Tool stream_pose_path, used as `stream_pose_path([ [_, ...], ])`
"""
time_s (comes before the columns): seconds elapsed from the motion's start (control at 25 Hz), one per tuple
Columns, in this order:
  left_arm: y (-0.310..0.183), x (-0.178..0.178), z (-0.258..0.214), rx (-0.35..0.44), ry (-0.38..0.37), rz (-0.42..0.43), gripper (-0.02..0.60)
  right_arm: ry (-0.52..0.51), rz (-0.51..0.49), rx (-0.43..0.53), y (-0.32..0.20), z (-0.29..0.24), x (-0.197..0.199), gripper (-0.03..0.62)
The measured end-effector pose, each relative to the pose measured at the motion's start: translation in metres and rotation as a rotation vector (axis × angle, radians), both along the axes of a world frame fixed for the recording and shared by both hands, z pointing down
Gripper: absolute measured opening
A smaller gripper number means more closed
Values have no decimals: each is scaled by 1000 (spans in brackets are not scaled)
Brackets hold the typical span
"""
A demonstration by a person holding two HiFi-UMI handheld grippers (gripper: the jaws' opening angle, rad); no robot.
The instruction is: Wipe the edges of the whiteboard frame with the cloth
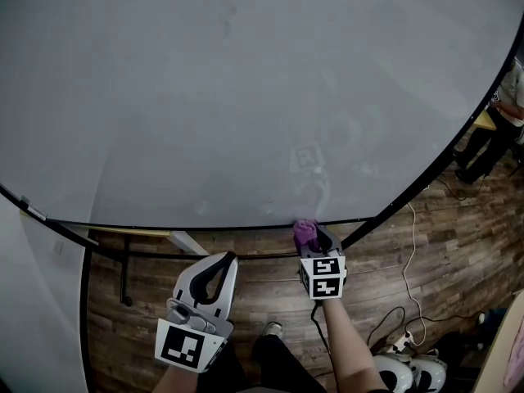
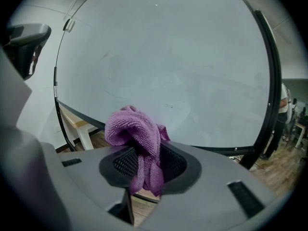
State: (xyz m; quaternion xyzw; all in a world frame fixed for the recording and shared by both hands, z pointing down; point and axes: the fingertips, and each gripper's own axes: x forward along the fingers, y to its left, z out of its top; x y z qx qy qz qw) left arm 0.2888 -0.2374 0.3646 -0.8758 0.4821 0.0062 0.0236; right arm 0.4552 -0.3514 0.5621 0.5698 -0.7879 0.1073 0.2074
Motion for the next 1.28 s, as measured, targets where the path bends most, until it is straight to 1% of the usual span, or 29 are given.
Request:
stream_pose_path([
  [0.12,0,7,2,-13,-5,4,18,-8,18,1,-1,0,13,106],
  [0.24,2,11,4,-4,-22,3,18,-15,32,4,0,-1,27,107],
  [0.32,1,16,1,4,-20,5,18,-14,41,7,-1,-1,35,107],
  [0.44,-1,24,2,-14,-13,14,18,-17,60,10,-2,0,49,109],
  [0.56,-4,30,0,2,-27,17,18,-24,82,12,-3,0,64,110],
  [0.76,-9,40,0,0,-38,29,18,-20,123,11,-3,0,88,112],
  [0.88,-11,46,0,1,-28,45,18,-22,151,14,-5,0,102,112],
  [1.16,-19,68,1,1,-35,69,18,-25,210,12,-5,1,142,112],
  [1.28,-23,75,0,-2,-33,79,18,-26,219,11,-6,1,151,112],
])
